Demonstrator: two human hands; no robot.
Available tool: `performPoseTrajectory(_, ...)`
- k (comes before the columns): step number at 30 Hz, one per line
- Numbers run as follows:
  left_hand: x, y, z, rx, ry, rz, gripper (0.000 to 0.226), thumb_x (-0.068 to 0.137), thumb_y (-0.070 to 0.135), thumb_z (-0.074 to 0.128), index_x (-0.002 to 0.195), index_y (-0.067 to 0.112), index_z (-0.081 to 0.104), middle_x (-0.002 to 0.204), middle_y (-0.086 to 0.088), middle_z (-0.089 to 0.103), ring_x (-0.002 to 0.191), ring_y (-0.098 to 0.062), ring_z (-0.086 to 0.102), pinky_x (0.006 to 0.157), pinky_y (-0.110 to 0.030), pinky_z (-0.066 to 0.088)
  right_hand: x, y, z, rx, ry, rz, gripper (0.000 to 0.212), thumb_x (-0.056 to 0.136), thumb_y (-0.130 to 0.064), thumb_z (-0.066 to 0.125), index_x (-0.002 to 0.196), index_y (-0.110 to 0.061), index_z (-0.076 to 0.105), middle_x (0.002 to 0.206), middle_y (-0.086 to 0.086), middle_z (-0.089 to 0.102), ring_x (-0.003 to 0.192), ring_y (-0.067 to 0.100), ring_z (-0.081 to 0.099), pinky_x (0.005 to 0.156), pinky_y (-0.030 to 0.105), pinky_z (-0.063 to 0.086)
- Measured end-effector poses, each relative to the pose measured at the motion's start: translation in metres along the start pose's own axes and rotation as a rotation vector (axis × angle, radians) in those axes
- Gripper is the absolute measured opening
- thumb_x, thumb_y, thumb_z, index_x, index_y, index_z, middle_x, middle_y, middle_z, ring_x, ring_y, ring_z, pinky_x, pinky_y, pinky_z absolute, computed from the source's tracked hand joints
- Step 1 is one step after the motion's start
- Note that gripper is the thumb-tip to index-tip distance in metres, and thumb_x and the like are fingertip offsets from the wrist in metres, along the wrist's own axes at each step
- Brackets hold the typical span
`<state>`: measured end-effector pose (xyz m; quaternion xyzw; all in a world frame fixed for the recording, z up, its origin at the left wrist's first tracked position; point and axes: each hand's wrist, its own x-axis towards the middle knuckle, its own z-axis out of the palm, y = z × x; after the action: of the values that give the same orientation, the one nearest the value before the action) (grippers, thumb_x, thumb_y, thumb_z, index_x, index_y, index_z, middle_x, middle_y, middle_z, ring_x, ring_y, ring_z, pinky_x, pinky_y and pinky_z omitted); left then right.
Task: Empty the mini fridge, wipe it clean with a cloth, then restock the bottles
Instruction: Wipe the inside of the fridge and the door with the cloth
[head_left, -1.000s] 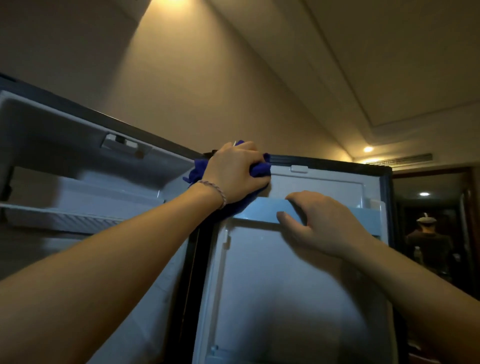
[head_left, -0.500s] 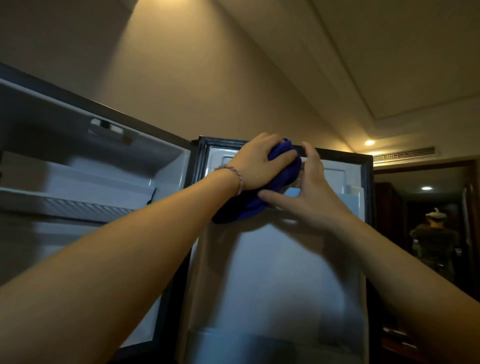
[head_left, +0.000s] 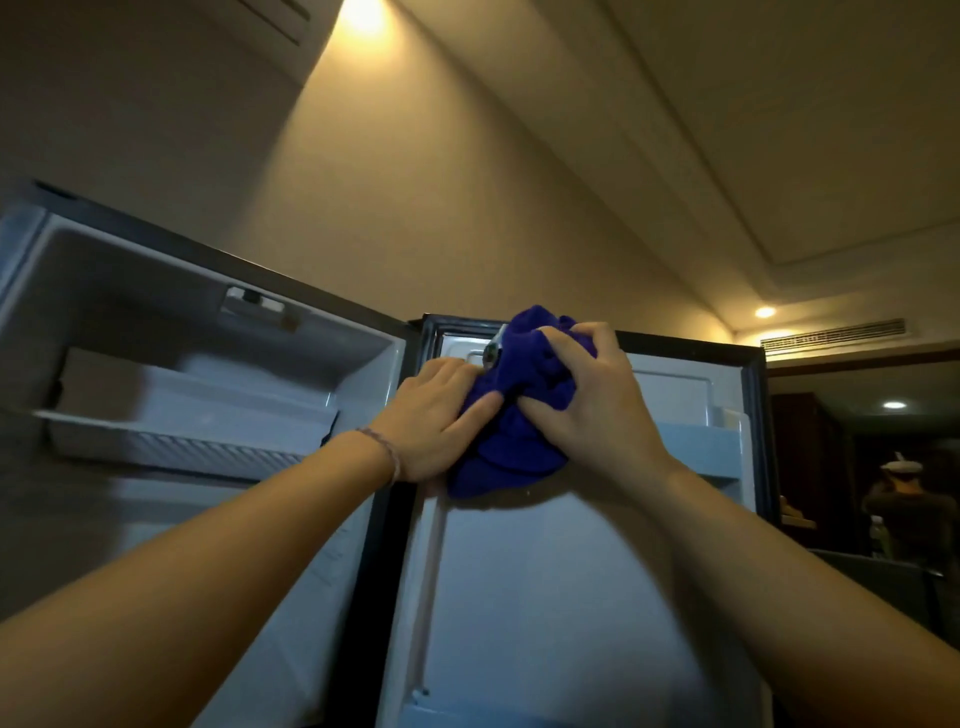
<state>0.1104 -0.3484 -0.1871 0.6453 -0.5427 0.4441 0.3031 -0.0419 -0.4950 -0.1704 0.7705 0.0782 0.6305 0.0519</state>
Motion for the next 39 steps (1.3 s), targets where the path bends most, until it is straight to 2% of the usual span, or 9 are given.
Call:
performPoseTrajectory(3,-0.002,-0.003,0.004,0.102,0.052,0.061,0.052,0.097,0.061,0.017,0.101,0.024,0.052,0.101,0.006,0.054,0.099,-0.014,0.044,0.088,-0.040,0.044,0.004,0.006,-0.011,-0.135,-0.033,-0.057,0.063,0.076,-0.031,0.075,0.134,-0.027,0.053,0.136,0.004,0.041,0.113,0.031,0.046,0.088,0.043,0.050)
performPoseTrajectory(8,0.003,0.004,0.016,0.263,0.152,0.091,0.051,0.099,0.054,0.022,0.079,0.019,0.053,0.086,0.003,0.053,0.092,-0.016,0.044,0.081,-0.036,0.044,-0.008,0.034,-0.034,-0.318,-0.036,-0.023,0.061,0.075,-0.031,0.076,0.131,-0.023,0.053,0.139,0.005,0.040,0.120,0.034,0.040,0.080,0.046,0.051)
performPoseTrajectory(13,0.004,0.010,0.026,0.283,0.232,0.040,0.050,0.097,0.054,0.023,0.077,0.020,0.055,0.081,0.005,0.053,0.088,-0.014,0.043,0.075,-0.033,0.044,-0.018,0.053,-0.047,-0.404,-0.011,-0.020,0.055,0.074,-0.029,0.079,0.124,-0.016,0.059,0.142,0.007,0.040,0.126,0.033,0.032,0.080,0.036,0.040)
performPoseTrajectory(19,0.004,0.006,0.032,0.281,0.347,0.074,0.043,0.097,0.046,0.037,0.075,0.017,0.061,0.076,0.004,0.056,0.084,-0.018,0.046,0.066,-0.032,0.044,-0.022,0.075,-0.064,-0.429,0.057,0.160,0.054,0.076,-0.033,0.075,0.124,-0.017,0.056,0.146,0.008,0.036,0.129,0.041,0.032,0.090,0.056,0.048)
performPoseTrajectory(24,0.004,0.009,0.041,0.298,0.355,0.045,0.043,0.099,0.043,0.033,0.076,0.019,0.060,0.076,0.009,0.050,0.083,-0.013,0.042,0.071,-0.034,0.045,-0.021,0.034,-0.028,-0.457,-0.172,0.109,0.076,0.079,-0.068,0.054,0.145,-0.041,0.028,0.157,-0.008,0.012,0.139,0.038,0.013,0.096,0.053,0.041)
performPoseTrajectory(27,0.005,0.011,0.039,0.304,0.335,0.044,0.045,0.100,0.039,0.028,0.080,0.018,0.061,0.078,0.009,0.048,0.083,-0.011,0.039,0.073,-0.034,0.045,-0.014,0.022,-0.013,-0.549,-0.221,0.011,0.072,0.077,-0.079,0.050,0.135,-0.036,0.047,0.152,-0.005,0.026,0.133,0.036,0.020,0.095,0.055,0.044)
performPoseTrajectory(33,0.005,0.010,0.040,0.310,0.364,0.041,0.044,0.100,0.037,0.026,0.077,0.016,0.058,0.076,0.004,0.049,0.080,-0.013,0.038,0.072,-0.033,0.041,0.011,0.022,-0.002,-0.367,-0.058,-0.123,0.029,0.084,-0.042,0.070,0.101,-0.021,0.064,0.126,-0.002,0.050,0.115,0.031,0.040,0.079,0.051,0.051)
performPoseTrajectory(36,0.003,0.009,0.038,0.310,0.380,0.062,0.039,0.100,0.033,0.028,0.075,0.017,0.053,0.076,0.002,0.051,0.077,-0.016,0.039,0.071,-0.036,0.042,0.029,0.011,0.016,-0.347,0.027,-0.185,0.026,0.080,-0.027,0.073,0.102,-0.016,0.062,0.126,0.003,0.053,0.113,0.035,0.043,0.079,0.051,0.049)
performPoseTrajectory(39,0.002,0.008,0.034,0.274,0.354,0.084,0.040,0.101,0.033,0.027,0.080,0.017,0.057,0.081,0.000,0.056,0.079,-0.019,0.043,0.075,-0.038,0.043,0.043,0.002,0.031,-0.435,0.023,-0.270,0.027,0.081,-0.032,0.069,0.102,-0.017,0.064,0.128,0.005,0.056,0.119,0.038,0.044,0.078,0.053,0.047)
